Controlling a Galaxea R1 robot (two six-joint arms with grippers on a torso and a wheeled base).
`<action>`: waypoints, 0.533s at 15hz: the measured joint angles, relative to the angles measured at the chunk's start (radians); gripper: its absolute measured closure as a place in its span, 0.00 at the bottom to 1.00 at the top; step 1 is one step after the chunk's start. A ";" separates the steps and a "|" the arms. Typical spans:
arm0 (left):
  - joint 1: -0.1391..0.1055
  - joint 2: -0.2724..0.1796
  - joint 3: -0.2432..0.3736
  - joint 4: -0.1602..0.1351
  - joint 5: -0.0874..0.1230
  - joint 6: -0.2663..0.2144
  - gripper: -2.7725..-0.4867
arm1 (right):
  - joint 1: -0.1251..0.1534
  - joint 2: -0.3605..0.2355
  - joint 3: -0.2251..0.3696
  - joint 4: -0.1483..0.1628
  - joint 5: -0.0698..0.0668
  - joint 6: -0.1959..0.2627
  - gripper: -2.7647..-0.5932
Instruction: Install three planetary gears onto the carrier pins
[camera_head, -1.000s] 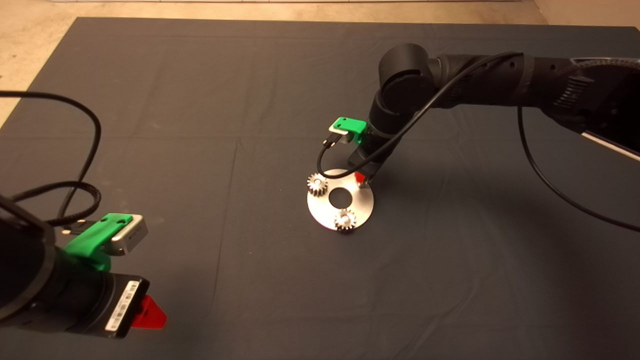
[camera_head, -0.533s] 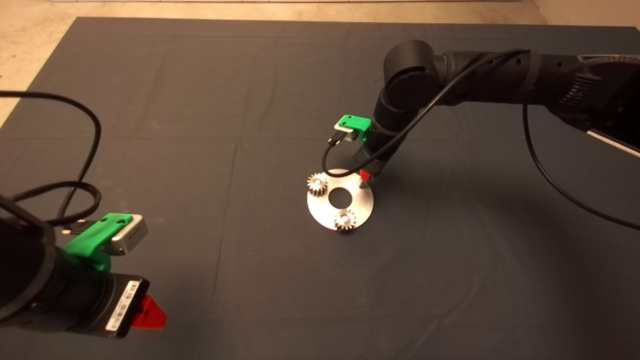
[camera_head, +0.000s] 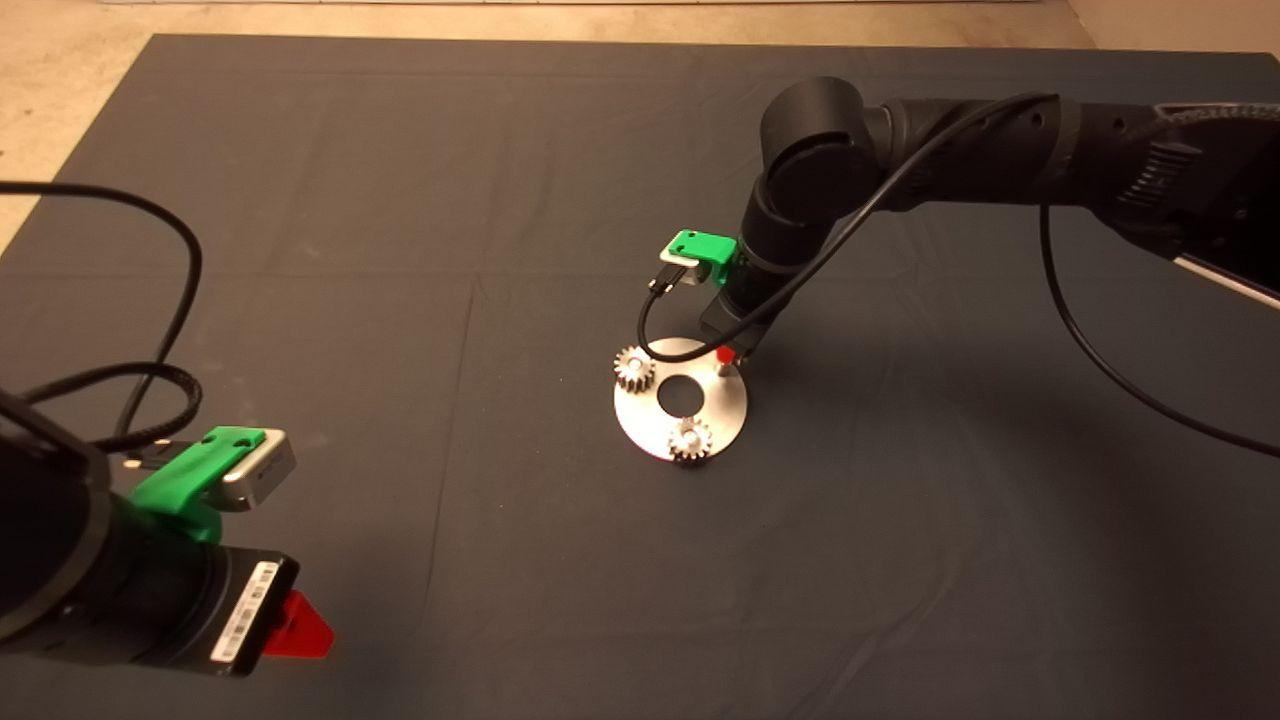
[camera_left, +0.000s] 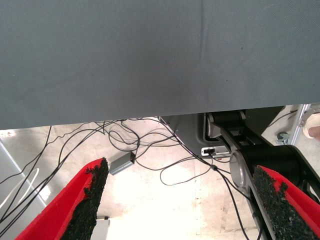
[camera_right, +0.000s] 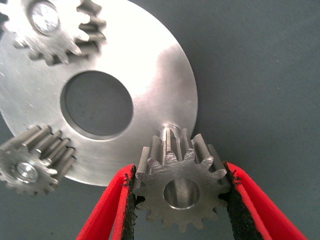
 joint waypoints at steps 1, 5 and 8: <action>0.000 0.000 0.000 0.000 0.001 0.000 0.31 | 0.000 0.003 0.000 0.000 0.002 0.000 0.78; 0.000 0.000 0.000 0.000 0.000 0.000 0.31 | -0.002 0.003 0.000 0.000 -0.001 0.000 0.78; 0.000 0.000 0.000 0.000 0.000 0.000 0.31 | -0.005 0.002 0.001 0.000 -0.001 0.000 0.78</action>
